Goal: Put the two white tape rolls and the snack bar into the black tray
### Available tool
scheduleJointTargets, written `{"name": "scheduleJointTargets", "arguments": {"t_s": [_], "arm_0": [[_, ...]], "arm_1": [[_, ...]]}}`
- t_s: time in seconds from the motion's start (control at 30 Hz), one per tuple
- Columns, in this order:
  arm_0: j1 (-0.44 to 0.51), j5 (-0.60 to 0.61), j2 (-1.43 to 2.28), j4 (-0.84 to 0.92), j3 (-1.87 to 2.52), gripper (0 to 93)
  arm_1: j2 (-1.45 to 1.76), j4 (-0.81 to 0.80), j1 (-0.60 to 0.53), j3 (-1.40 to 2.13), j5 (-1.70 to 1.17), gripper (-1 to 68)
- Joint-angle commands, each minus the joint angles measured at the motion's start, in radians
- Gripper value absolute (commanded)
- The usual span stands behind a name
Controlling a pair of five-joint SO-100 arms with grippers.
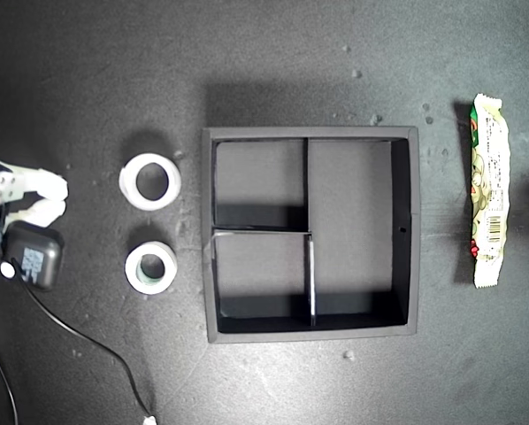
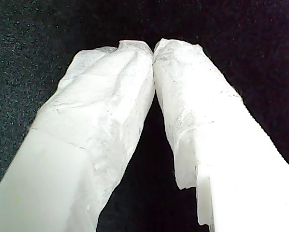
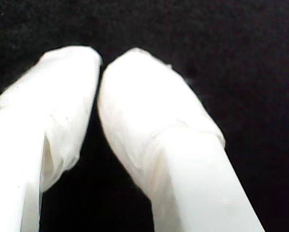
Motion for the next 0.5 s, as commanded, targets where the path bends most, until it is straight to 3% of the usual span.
{"name": "scheduleJointTargets", "arguments": {"t_s": [0.0,0.47], "arm_0": [[0.003,-0.023,0.051,0.040,0.060,0.2],[-0.044,-0.014,0.051,0.040,0.060,0.2]], "arm_1": [[0.006,0.002,0.000,0.012,-0.094,0.0],[0.006,0.002,0.008,0.012,-0.094,0.0]]}}
